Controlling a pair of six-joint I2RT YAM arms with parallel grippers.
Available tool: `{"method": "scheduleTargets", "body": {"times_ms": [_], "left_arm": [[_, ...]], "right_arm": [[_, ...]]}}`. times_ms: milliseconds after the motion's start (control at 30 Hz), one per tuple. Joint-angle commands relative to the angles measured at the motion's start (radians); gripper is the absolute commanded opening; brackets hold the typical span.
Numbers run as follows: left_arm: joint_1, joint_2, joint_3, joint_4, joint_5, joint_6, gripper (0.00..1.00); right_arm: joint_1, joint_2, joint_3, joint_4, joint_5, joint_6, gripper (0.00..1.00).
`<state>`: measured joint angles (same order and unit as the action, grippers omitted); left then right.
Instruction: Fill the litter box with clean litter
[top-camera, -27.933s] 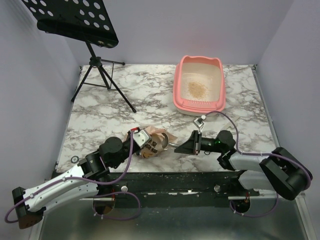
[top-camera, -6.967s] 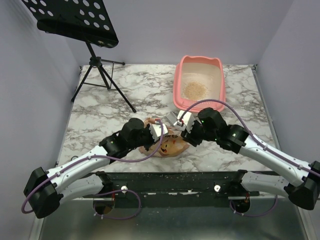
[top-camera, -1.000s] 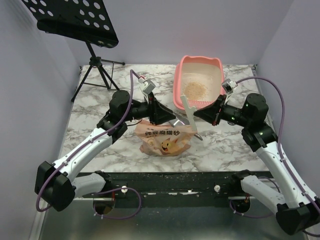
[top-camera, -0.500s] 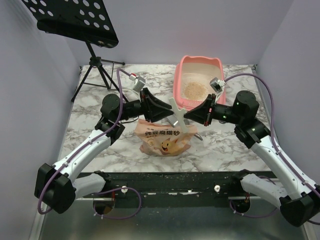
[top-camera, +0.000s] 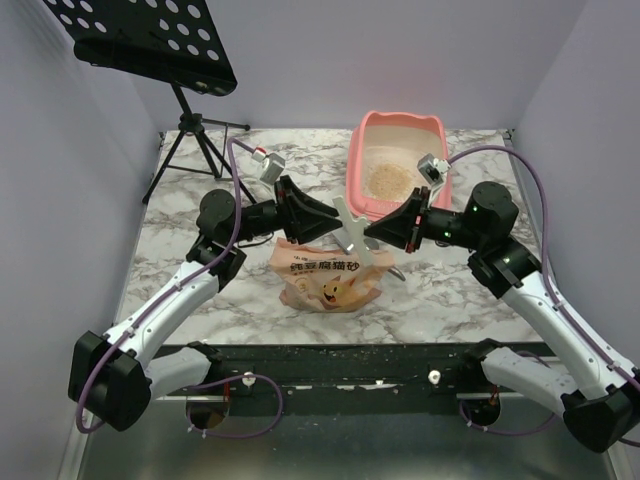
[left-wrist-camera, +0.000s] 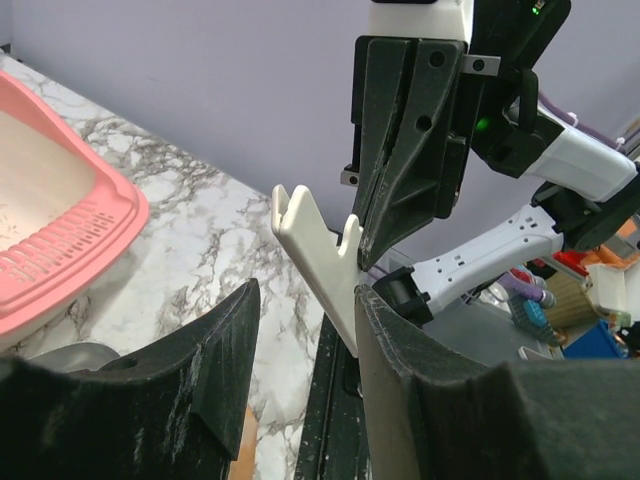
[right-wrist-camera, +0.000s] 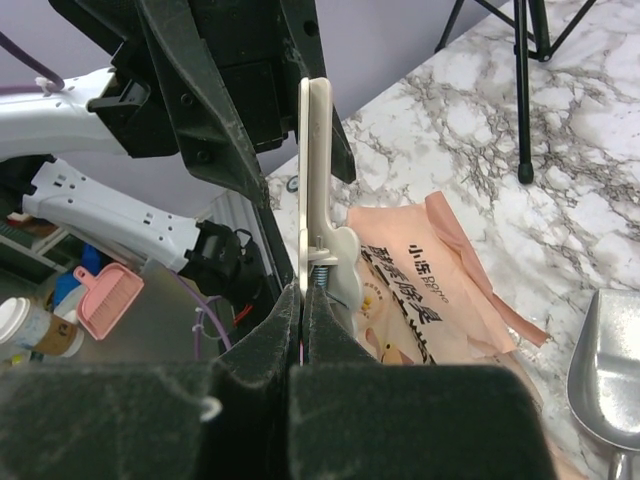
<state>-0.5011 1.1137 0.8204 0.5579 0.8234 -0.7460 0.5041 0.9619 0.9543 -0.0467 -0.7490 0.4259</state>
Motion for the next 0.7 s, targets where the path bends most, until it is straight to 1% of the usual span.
{"method": "scheduleTargets", "body": {"times_ms": [0, 400, 433, 467, 533, 667], "left_arm": [[0.013, -0.026, -0.017, 0.071, 0.026, -0.007, 0.5], [0.024, -0.02, -0.038, 0.129, 0.033, -0.044, 0.5], [0.026, -0.02, -0.038, 0.131, 0.033, -0.044, 0.5], [0.026, -0.022, -0.038, 0.129, 0.033, -0.046, 0.49], [0.026, -0.02, -0.038, 0.129, 0.037, -0.044, 0.42], [0.027, -0.015, -0.038, 0.128, 0.046, -0.046, 0.18]], "right_arm": [[0.016, 0.006, 0.018, 0.016, 0.013, -0.001, 0.0], [0.059, 0.038, 0.008, 0.036, -0.001, 0.008, 0.01], [0.06, 0.041, 0.006, 0.066, -0.001, 0.011, 0.01], [0.062, 0.043, 0.001, 0.074, -0.001, 0.014, 0.01], [0.065, 0.041, -0.002, 0.083, 0.002, 0.019, 0.0], [0.067, 0.04, -0.003, 0.094, 0.005, 0.027, 0.0]]}}
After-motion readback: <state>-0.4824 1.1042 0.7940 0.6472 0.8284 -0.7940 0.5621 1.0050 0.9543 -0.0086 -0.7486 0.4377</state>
